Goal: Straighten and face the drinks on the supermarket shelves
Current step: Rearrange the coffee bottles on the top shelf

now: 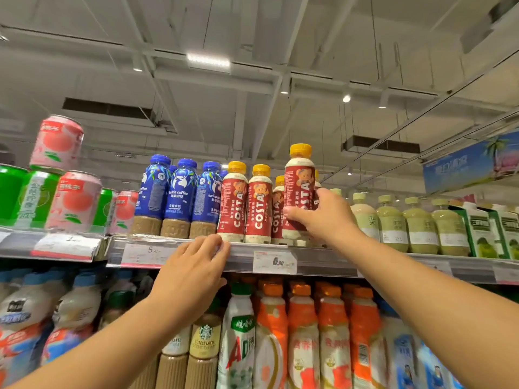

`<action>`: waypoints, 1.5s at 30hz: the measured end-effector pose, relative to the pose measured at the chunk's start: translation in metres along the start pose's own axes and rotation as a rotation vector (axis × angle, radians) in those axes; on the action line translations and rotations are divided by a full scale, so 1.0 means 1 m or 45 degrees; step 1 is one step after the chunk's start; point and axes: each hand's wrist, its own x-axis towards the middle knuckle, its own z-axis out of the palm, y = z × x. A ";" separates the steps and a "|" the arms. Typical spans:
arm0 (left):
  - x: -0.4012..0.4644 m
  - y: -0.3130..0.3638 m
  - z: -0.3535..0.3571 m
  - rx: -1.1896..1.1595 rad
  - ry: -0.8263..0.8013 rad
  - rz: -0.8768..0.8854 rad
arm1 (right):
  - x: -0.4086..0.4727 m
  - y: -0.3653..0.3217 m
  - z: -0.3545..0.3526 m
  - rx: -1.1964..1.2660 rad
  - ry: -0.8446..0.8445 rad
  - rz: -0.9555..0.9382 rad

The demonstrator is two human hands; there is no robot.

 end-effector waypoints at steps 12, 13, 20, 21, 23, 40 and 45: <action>0.019 0.004 -0.009 -0.056 0.016 -0.049 | 0.010 0.001 0.031 -0.120 -0.076 0.160; 0.019 0.005 -0.009 -0.048 0.008 -0.047 | 0.010 -0.002 0.031 -0.138 -0.084 0.178; 0.016 0.004 -0.009 -0.055 0.015 -0.042 | 0.004 -0.008 0.040 -0.255 -0.064 0.189; 0.016 0.004 -0.009 -0.058 0.022 -0.040 | 0.001 -0.007 0.042 -0.243 -0.039 0.168; 0.016 0.005 -0.007 -0.068 0.034 -0.042 | -0.003 -0.006 0.043 -0.216 0.024 0.151; 0.013 0.006 -0.004 -0.083 0.011 -0.064 | -0.012 0.007 0.061 -0.411 0.113 0.012; 0.010 0.006 -0.002 -0.047 0.028 -0.049 | -0.018 0.006 0.061 -0.383 0.128 0.028</action>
